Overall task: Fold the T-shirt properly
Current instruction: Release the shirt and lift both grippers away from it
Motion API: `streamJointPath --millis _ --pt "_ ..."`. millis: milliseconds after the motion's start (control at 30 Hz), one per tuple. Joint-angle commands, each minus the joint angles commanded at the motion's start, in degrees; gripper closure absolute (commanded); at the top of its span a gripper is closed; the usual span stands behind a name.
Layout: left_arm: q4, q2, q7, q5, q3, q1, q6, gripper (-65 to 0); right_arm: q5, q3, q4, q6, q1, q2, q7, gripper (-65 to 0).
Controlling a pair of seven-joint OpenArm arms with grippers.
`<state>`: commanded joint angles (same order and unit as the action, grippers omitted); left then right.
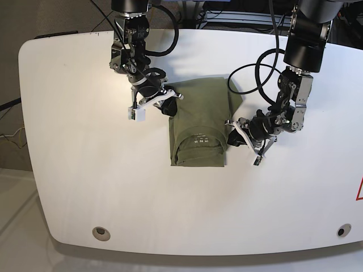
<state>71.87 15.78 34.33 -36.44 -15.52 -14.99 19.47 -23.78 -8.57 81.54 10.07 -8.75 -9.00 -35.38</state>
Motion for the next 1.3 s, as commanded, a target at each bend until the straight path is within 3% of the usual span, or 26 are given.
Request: streamJointPath --millis 233,567,1033,1300 --pt "8.53 0.09 0.70 -0.09 1.05 2.90 -0.26 -0.9 0.00 0.00 3.78 0.09 0.00 0.00 0.00 0.0" --pt "19.78 -0.09 6.77 0.00 9.76 6.15 -0.26 -0.9 0.00 0.00 12.66 -0.26 0.35 0.00 -0.26 0.0" --pt "27.25 0.09 14.15 0.00 15.30 8.00 -0.09 -0.9 0.35 -0.35 21.27 -0.44 3.69 0.00 -5.36 0.0" --pt "30.07 0.09 14.95 0.00 16.62 12.66 -0.09 -0.9 0.35 -0.44 24.70 -0.53 1.85 1.04 -6.42 0.0"
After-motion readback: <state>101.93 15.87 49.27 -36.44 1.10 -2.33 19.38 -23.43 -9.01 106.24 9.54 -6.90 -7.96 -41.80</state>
